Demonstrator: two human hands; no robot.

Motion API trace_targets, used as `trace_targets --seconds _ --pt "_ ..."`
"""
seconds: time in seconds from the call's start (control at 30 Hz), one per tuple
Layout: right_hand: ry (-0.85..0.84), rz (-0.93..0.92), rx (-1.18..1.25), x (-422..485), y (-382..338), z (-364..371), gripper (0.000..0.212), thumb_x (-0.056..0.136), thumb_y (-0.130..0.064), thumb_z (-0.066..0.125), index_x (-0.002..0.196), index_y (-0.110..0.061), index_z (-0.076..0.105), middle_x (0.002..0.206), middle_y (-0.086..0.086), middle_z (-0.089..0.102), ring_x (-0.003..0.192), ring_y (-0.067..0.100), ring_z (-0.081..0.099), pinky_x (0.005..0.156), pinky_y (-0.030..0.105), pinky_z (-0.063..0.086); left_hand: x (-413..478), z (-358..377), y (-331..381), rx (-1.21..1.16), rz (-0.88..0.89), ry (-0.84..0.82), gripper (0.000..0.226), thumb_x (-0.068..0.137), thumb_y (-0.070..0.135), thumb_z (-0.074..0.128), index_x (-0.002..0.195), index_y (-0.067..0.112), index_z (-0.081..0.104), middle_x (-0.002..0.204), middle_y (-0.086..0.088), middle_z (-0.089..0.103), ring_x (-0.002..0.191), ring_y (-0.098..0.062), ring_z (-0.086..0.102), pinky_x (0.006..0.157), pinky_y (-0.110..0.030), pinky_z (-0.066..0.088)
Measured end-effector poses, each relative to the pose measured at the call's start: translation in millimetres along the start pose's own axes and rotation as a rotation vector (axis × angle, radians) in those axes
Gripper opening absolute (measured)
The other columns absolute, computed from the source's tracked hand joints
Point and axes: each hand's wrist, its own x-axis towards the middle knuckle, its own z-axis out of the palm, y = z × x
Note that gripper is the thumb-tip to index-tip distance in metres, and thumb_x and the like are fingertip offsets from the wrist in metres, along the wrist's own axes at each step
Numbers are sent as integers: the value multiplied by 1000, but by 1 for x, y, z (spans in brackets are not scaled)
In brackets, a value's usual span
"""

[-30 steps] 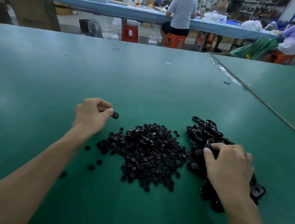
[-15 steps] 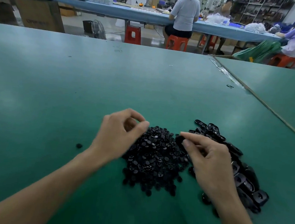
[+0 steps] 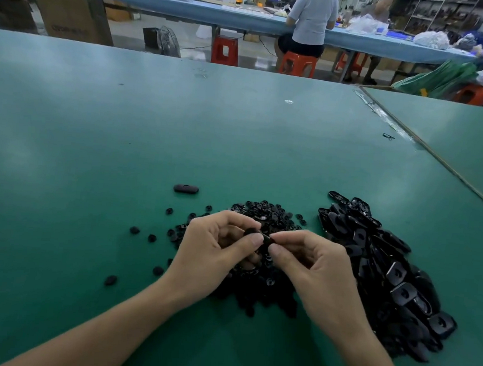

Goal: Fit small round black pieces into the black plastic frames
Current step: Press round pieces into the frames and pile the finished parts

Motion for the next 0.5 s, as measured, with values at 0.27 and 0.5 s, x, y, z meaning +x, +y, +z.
trace_targets --seconds 0.27,0.5 --pt "71 25 66 0 5 -1 15 90 -13 72 90 -28 76 83 -5 75 79 10 70 75 27 57 6 -2 -7 -65 -30 -45 12 88 12 74 95 18 80 77 -12 76 71 -20 74 65 -24 58" --pt "118 40 38 -1 7 0 17 89 -17 74 98 -31 75 82 -11 76 80 7 72 75 22 56 8 -3 -10 -100 -50 -42 23 89 -3 70 98 16 78 77 -11 76 71 -19 74 65 -22 57"
